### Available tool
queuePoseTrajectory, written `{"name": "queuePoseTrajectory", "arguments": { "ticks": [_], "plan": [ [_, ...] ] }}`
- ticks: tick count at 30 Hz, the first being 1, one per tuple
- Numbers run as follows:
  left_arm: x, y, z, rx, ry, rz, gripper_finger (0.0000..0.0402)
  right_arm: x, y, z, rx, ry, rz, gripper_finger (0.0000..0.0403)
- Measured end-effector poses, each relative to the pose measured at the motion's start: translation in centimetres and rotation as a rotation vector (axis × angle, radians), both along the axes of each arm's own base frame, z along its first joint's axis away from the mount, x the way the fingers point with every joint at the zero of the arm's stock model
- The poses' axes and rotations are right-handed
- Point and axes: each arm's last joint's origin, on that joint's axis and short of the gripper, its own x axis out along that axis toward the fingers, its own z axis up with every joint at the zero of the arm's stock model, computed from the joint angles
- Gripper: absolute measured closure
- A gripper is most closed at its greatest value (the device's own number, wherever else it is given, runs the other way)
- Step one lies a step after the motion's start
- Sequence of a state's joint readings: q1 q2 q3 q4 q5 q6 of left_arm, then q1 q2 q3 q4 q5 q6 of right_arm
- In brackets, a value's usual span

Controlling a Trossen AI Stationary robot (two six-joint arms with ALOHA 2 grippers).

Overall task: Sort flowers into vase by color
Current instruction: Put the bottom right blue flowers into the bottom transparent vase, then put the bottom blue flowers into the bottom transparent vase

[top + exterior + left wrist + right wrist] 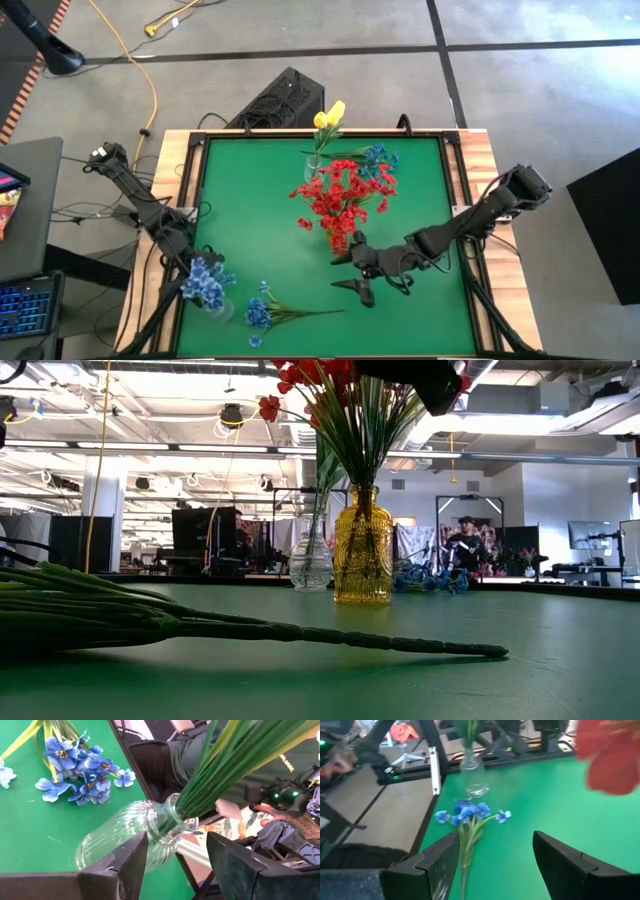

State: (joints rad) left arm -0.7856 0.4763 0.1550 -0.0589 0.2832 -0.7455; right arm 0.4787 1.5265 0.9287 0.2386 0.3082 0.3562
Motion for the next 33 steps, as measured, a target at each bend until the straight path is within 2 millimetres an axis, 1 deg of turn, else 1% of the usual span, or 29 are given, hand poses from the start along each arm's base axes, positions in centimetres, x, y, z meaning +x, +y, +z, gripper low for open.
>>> {"name": "queuePoseTrajectory", "arguments": {
  "ticks": [6, 9, 11, 15, 20, 24, 27, 31, 33],
  "plan": [
    [-0.1, 0.1, -0.3, 0.042, 0.004, -0.011, 0.0206, -0.6, 1.2, 0.0, -0.061, -0.010, 0.064, 0.0124],
    [-0.3, 0.3, -0.8, 0.079, 0.042, -0.013, 0.0212, -0.9, 1.6, 0.0, -0.066, -0.008, 0.080, 0.0124],
    [-0.4, 0.4, -1.2, 0.108, 0.072, -0.013, 0.0217, -0.8, 2.0, -0.4, -0.074, 0.002, 0.089, 0.0124],
    [-0.7, 0.7, -1.9, 0.169, 0.134, -0.014, 0.0223, -0.6, 2.6, -2.0, -0.126, 0.049, 0.111, 0.0124],
    [-1.0, 1.2, -2.6, 0.269, 0.161, 0.014, 0.0227, 0.2, 3.2, -5.0, -0.169, 0.131, 0.136, 0.0124],
    [-1.2, 1.8, -3.4, 0.399, 0.166, 0.070, 0.0228, 1.2, 3.8, -7.1, -0.229, 0.180, 0.157, 0.0124],
    [-1.2, 2.1, -3.4, 0.480, 0.115, 0.109, 0.0228, 2.5, 4.7, -8.2, -0.293, 0.187, 0.187, 0.0124],
    [-0.9, 2.2, -3.1, 0.516, 0.065, 0.179, 0.0228, 4.6, 5.9, -9.6, -0.350, 0.204, 0.211, 0.0124],
    [-0.8, 2.4, -3.1, 0.528, 0.060, 0.245, 0.0228, 5.6, 6.3, -10.0, -0.362, 0.213, 0.212, 0.0124]
  ]
}}
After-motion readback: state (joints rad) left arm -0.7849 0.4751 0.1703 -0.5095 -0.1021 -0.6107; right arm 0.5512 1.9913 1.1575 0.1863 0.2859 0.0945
